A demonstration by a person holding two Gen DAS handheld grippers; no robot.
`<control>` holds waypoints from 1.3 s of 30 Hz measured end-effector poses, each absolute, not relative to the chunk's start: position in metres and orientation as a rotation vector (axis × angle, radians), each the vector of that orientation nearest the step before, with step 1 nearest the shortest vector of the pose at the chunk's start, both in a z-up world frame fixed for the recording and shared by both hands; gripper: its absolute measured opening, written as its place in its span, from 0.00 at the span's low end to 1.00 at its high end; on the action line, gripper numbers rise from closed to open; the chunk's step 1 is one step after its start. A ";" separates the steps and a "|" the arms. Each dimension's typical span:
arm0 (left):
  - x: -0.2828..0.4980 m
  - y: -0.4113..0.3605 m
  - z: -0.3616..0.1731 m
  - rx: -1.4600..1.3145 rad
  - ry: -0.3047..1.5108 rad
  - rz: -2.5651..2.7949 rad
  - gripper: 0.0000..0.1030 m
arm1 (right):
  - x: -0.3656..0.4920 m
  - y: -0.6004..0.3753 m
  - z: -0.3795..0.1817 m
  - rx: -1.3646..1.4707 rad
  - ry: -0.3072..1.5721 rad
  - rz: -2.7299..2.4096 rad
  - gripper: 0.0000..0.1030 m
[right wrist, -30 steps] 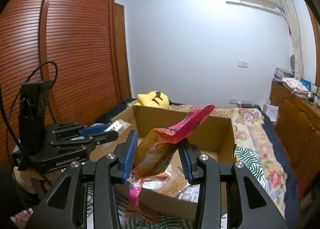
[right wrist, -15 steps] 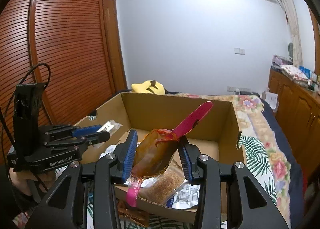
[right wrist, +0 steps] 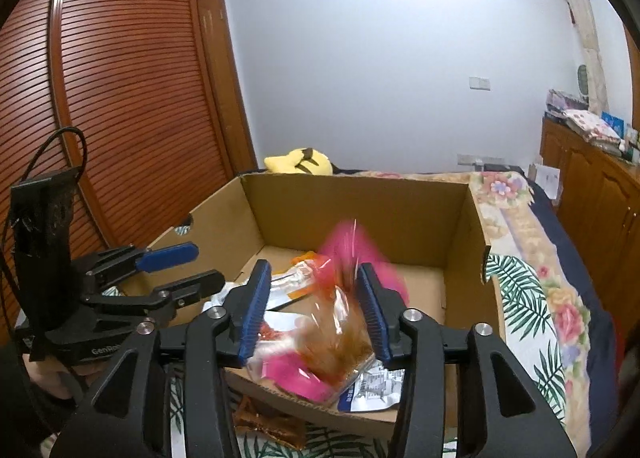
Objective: Organize snacks
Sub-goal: 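Open both tools to drop the candies into the box, then move both tools back down to the packets on the bedspread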
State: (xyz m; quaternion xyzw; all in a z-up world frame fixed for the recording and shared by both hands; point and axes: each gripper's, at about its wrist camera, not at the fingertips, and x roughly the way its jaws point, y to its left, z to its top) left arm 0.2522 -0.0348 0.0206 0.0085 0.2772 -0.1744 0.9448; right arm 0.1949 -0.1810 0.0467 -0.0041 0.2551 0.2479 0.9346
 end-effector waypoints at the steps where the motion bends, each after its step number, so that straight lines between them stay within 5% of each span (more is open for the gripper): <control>1: 0.251 -0.035 0.021 0.023 0.560 -0.355 0.52 | 0.193 -0.180 0.047 -0.015 0.518 0.505 0.51; 12: 0.229 -0.028 0.032 0.017 0.549 -0.347 0.58 | 0.161 -0.176 0.059 -0.051 0.485 0.485 0.51; 18: 0.208 -0.020 0.044 0.004 0.512 -0.345 0.77 | 0.131 -0.176 0.069 -0.071 0.460 0.452 0.51; 39: 0.149 -0.014 0.042 0.054 0.494 -0.313 0.79 | 0.056 -0.163 0.075 -0.119 0.422 0.440 0.59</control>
